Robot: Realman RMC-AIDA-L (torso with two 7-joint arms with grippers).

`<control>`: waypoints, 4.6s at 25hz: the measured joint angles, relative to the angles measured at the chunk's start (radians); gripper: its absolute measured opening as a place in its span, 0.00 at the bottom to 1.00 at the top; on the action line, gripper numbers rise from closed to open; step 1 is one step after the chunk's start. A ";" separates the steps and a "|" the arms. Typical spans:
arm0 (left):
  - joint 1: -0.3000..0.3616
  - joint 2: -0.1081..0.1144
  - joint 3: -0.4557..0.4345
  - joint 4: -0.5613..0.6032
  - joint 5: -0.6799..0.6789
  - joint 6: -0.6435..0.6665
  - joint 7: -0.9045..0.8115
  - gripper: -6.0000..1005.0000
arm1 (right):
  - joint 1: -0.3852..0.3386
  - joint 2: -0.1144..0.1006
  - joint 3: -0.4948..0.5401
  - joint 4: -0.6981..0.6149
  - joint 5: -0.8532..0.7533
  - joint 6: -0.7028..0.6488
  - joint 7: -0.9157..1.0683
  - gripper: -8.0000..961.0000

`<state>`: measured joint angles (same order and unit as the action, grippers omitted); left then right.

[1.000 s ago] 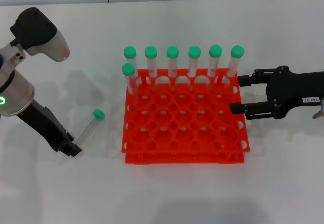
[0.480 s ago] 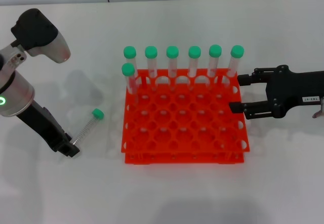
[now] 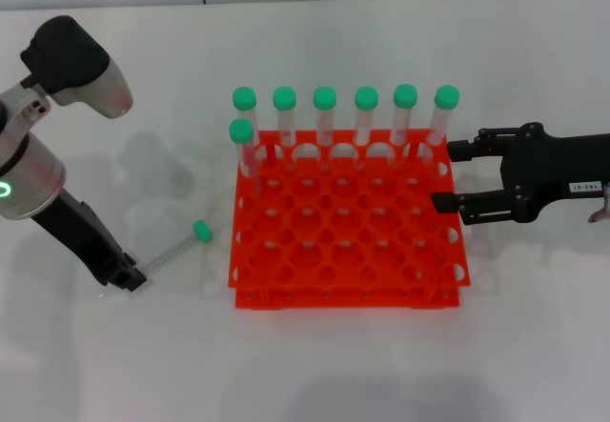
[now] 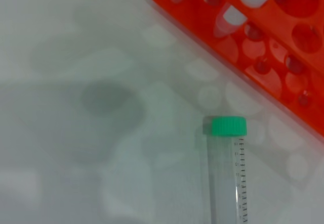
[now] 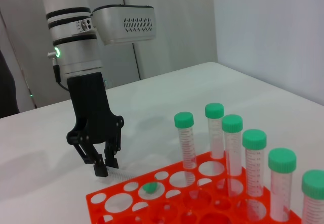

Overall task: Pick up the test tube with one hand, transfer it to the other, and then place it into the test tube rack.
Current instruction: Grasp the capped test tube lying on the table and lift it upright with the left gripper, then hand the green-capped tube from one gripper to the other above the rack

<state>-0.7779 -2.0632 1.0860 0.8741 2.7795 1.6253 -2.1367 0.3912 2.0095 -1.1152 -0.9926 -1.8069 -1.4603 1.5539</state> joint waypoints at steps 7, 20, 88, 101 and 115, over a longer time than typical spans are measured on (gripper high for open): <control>-0.010 0.000 0.000 -0.027 0.000 0.001 0.001 0.20 | 0.000 0.000 0.000 -0.001 0.000 0.000 0.000 0.79; -0.005 0.000 -0.002 -0.020 0.000 -0.002 0.005 0.20 | -0.002 0.000 0.000 -0.001 0.000 0.000 -0.001 0.79; 0.078 -0.014 -0.332 -0.202 -0.940 -0.195 0.859 0.22 | -0.008 -0.002 0.012 0.000 0.018 -0.010 -0.005 0.79; 0.081 -0.017 -0.233 -0.224 -0.987 -0.217 0.868 0.23 | -0.008 -0.001 0.012 -0.001 0.018 -0.010 -0.005 0.79; 0.088 -0.017 -0.194 -0.231 -0.992 -0.212 0.901 0.23 | -0.005 -0.002 0.012 -0.001 0.018 -0.008 -0.005 0.79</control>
<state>-0.6898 -2.0800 0.8917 0.6426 1.7875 1.4128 -1.2353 0.3862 2.0080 -1.1029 -0.9941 -1.7887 -1.4685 1.5493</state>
